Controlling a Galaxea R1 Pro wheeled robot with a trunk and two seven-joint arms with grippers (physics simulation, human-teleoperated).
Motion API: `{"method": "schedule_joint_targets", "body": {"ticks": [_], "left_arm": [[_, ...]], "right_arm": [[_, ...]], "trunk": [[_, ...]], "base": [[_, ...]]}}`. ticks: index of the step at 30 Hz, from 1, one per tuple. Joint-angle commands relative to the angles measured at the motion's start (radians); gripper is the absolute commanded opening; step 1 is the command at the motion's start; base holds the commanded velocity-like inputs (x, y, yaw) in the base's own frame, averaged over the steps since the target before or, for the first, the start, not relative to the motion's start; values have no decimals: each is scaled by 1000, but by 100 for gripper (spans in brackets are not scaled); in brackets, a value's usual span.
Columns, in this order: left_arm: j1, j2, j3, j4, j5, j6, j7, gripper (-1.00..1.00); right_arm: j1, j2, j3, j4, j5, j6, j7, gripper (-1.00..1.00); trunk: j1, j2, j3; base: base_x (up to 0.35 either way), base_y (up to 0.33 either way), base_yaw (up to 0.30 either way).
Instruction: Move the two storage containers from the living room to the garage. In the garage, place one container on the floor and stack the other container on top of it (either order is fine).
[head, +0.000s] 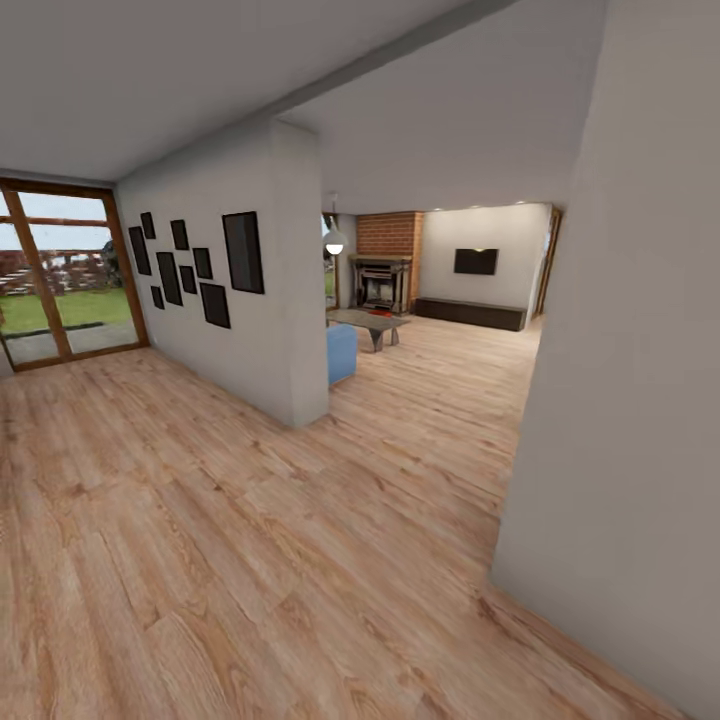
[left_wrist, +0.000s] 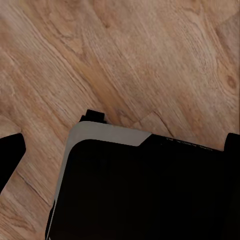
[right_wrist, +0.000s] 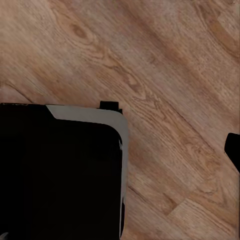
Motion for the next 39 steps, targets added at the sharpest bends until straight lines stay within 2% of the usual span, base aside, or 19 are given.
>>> {"method": "schedule_joint_targets", "body": {"ticks": [1, 17, 32, 39], "left_arm": [[-1, 0, -4, 1, 9, -1, -3, 100], [-1, 0, -4, 1, 9, -1, -3, 100], [-1, 0, -4, 1, 9, -1, -3, 100], [-1, 0, -4, 1, 8, -1, -3, 100]], "right_arm": [[-1, 0, 8, 3, -2, -6, 3, 100], [-1, 0, 21, 3, 5, 3, 3, 100], [-1, 5, 15, 3, 7, 2, 3, 100], [-1, 4, 15, 3, 4, -3, 3, 100]], "trunk": [[1, -1, -2], [1, -1, -2], [1, -1, -2], [1, -1, -2]], "base": [[322, 0, 80], [322, 0, 9], [322, 0, 0], [322, 0, 194]]}}
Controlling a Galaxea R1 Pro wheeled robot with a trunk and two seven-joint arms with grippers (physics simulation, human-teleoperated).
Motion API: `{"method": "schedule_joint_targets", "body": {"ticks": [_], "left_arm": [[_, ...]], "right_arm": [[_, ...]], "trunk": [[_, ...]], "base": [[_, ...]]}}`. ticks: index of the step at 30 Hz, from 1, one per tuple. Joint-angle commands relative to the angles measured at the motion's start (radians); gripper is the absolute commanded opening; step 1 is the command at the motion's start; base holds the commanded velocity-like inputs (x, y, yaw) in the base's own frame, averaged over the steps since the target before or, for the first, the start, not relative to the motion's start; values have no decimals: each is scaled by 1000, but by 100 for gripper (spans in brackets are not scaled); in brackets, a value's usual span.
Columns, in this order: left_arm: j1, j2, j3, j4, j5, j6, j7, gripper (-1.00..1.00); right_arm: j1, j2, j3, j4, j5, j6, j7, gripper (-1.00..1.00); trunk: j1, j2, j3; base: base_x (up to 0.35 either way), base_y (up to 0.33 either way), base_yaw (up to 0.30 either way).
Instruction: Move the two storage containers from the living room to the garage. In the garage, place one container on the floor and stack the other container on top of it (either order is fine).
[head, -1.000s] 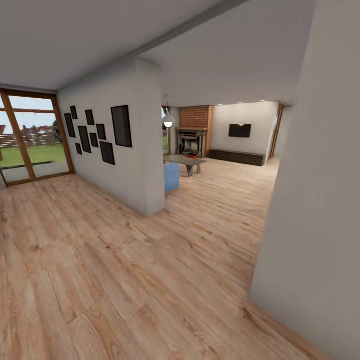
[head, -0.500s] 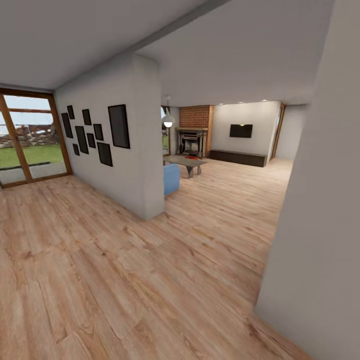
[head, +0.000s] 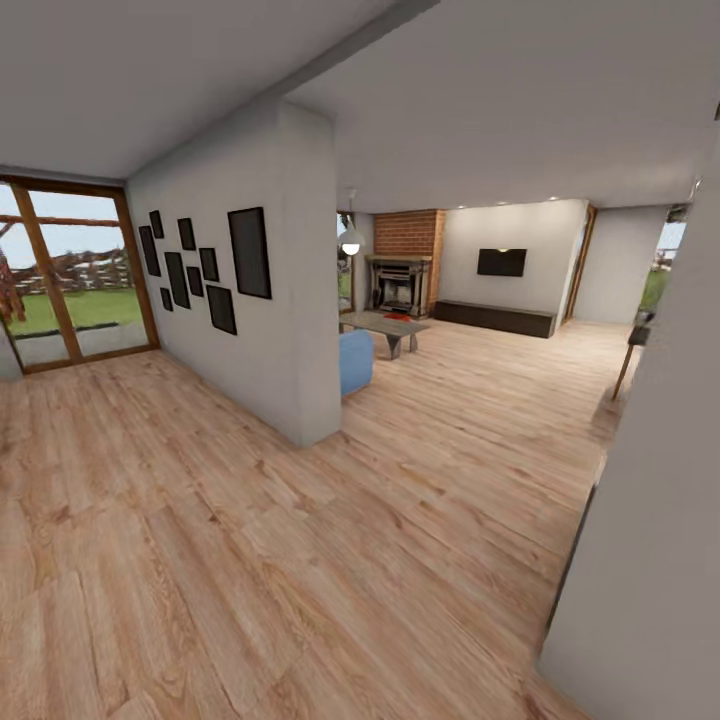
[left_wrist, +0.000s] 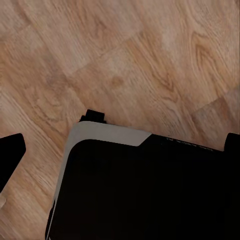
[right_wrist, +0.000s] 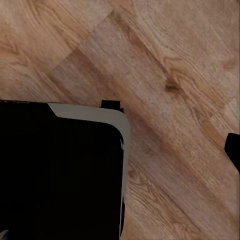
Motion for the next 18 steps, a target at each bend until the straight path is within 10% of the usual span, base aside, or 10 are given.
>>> {"method": "schedule_joint_targets", "body": {"ticks": [1, 18], "left_arm": [[-1, 0, -4, 1, 8, -1, -3, 100], [-1, 0, -4, 1, 9, -1, -4, 100]], "right_arm": [[-1, 0, 8, 3, -3, -6, 2, 100], [-1, -7, 11, 3, -3, -4, 5, 100]], "trunk": [[1, -1, -2], [1, -1, -2]], "base": [[322, 0, 267], [322, 0, 46]]}}
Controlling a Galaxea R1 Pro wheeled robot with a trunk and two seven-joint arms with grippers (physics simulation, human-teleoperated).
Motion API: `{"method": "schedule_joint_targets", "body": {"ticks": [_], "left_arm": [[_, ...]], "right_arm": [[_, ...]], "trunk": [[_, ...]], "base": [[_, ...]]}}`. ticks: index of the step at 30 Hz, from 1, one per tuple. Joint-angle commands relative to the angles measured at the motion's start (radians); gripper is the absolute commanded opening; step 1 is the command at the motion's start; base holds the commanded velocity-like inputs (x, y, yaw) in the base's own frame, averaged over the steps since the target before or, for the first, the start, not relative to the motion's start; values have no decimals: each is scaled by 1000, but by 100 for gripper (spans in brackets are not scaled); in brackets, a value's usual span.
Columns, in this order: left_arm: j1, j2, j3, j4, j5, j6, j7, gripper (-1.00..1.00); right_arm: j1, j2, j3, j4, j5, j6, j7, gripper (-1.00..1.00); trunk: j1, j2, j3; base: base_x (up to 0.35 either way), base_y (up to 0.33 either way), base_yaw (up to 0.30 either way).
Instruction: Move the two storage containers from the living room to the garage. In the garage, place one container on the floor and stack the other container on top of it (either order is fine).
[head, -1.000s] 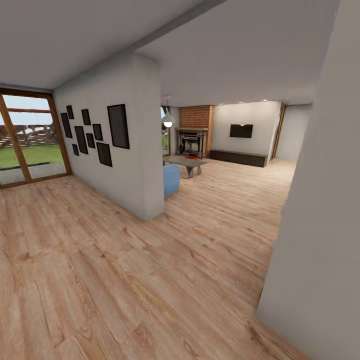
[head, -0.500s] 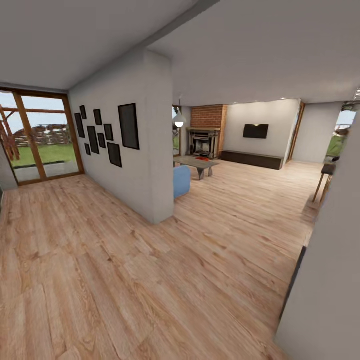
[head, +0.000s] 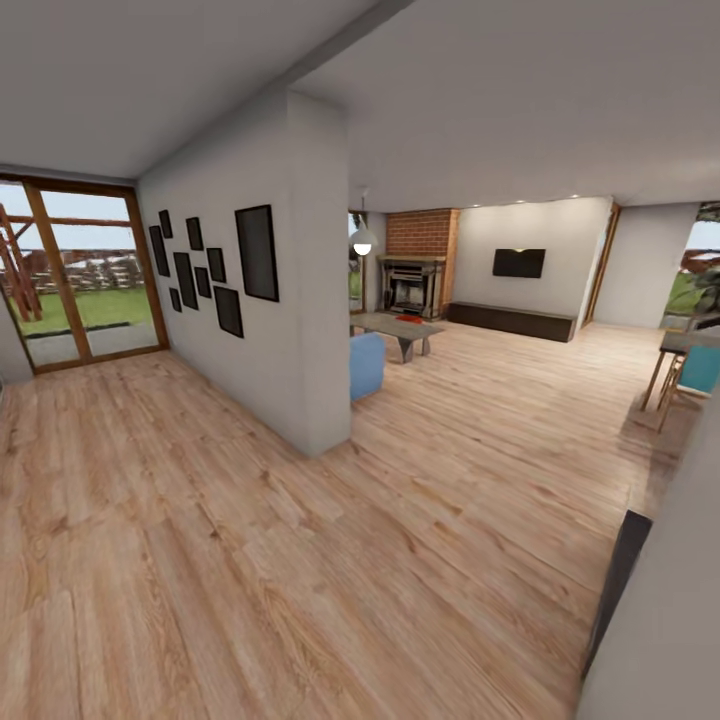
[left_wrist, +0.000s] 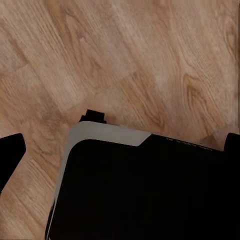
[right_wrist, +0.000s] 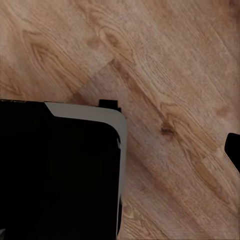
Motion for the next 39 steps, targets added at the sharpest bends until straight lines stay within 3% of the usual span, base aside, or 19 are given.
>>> {"method": "schedule_joint_targets", "body": {"ticks": [1, 23, 39], "left_arm": [[-1, 0, -4, 1, 8, -1, -3, 100], [-1, 0, -4, 1, 8, -1, -3, 100], [-1, -1, -4, 1, 7, -1, -4, 100]], "right_arm": [[-2, -1, 8, 3, -1, -5, 5, 100], [-2, 6, -1, 3, -7, -9, -1, 100], [-2, -3, -8, 3, -14, -10, 1, 100]], "trunk": [[1, -1, -2], [1, -1, -2], [1, -1, -2]], "base": [[322, 0, 0], [322, 0, 0], [322, 0, 0]]}}
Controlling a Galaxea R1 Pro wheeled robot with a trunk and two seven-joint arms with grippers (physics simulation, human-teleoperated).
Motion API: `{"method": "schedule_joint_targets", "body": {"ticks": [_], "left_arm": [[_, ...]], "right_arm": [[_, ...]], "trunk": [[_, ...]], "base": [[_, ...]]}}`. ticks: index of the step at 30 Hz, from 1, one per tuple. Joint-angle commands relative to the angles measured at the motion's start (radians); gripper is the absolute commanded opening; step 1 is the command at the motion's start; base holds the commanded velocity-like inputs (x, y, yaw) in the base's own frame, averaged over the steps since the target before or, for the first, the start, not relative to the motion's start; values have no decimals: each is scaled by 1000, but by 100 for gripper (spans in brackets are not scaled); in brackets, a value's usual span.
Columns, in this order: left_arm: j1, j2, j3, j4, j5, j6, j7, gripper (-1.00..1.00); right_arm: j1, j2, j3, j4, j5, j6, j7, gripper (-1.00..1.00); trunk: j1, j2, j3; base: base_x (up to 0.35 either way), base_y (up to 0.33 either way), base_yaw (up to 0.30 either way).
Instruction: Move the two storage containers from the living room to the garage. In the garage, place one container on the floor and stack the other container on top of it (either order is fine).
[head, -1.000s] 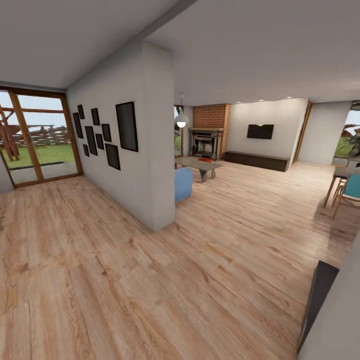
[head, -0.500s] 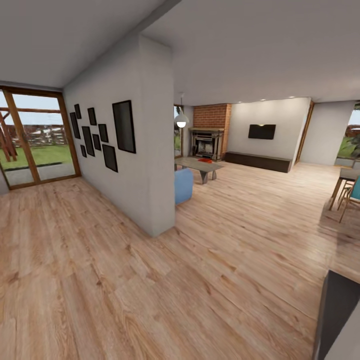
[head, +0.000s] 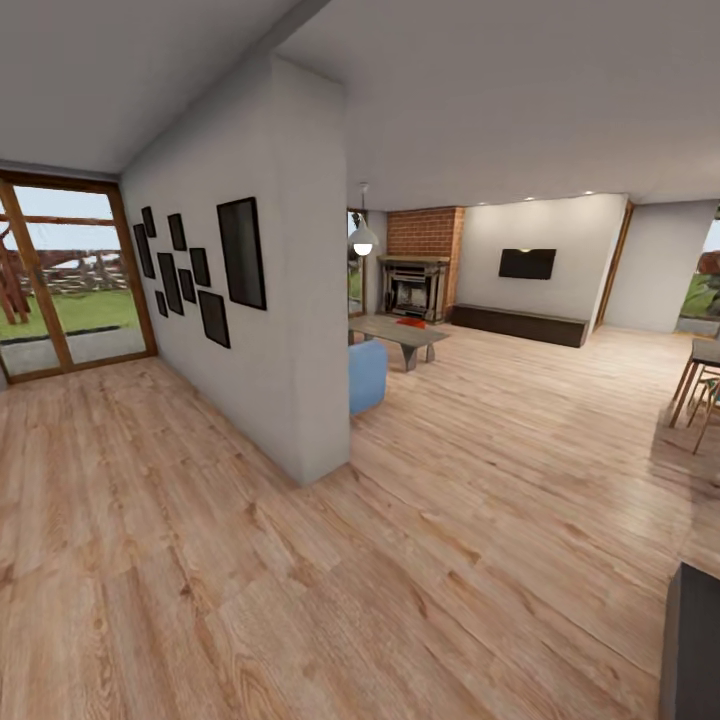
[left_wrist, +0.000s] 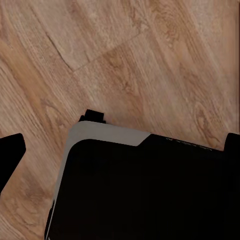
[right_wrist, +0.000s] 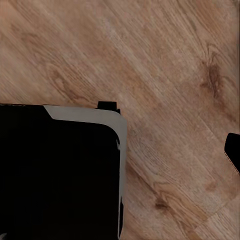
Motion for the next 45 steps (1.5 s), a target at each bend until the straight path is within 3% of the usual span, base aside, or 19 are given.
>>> {"method": "schedule_joint_targets", "body": {"ticks": [1, 15, 45], "left_arm": [[-1, 0, -4, 1, 8, -1, -3, 100], [-1, 0, -4, 1, 9, -1, -3, 100], [-1, 2, -4, 1, 10, -1, -3, 100]], "right_arm": [[-1, 0, 7, 3, -4, -6, 3, 100], [-1, 5, 10, 3, -2, -6, 4, 100], [-1, 8, 13, 3, 6, -6, 5, 100]], "trunk": [[1, -1, -2], [1, -1, -1], [1, -1, 14]], "base": [[322, 0, 0], [322, 0, -24], [322, 0, -228]]}}
